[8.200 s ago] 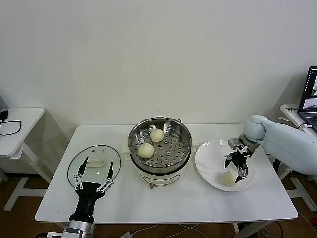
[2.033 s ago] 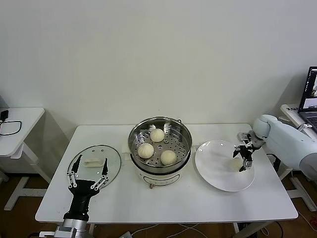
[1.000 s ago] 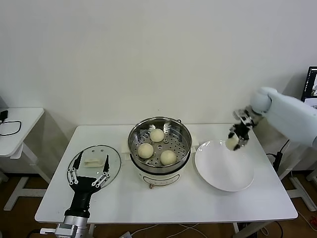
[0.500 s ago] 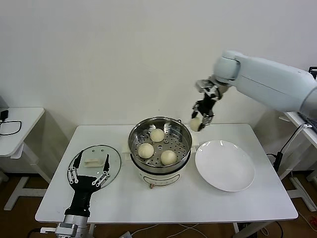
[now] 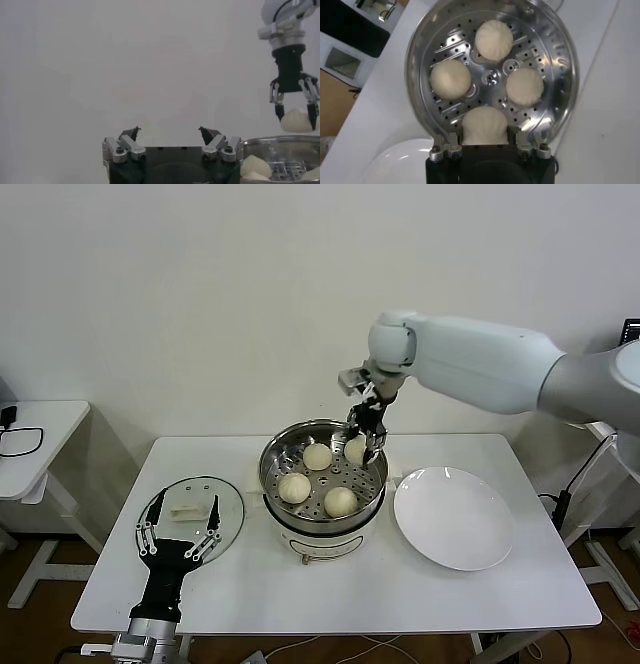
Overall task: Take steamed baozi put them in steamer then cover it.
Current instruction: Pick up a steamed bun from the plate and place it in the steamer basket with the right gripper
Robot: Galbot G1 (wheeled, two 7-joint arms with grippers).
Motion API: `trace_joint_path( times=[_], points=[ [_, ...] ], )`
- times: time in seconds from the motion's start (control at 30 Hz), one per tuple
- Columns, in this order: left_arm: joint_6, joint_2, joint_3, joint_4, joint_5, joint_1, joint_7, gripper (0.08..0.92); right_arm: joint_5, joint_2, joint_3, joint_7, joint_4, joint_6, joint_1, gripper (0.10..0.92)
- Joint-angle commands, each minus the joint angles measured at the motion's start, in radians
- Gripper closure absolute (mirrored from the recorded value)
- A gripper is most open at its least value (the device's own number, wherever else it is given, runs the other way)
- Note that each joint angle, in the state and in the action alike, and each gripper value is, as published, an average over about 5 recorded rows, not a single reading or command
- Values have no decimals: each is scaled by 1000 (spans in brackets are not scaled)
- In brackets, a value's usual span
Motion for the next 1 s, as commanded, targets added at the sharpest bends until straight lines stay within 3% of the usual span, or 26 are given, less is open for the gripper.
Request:
trace_joint_path(
  times=[0.03, 0.73, 0.9, 1.0],
  points=[
    [-1, 0, -1, 0, 0, 1, -1, 177, -21, 58, -20, 35, -52, -13, -62, 423],
    [-4, -4, -8, 1, 0, 4, -2, 177, -60, 62, -18, 43, -99, -8, -107, 407],
    [-3, -4, -8, 1, 0, 3, -3, 177, -60, 63, -17, 46, -95, -8, -110, 354],
    [-3, -4, -9, 1, 0, 3, -3, 177, -60, 59, -15, 47, -84, -7, -108, 281]
  ],
)
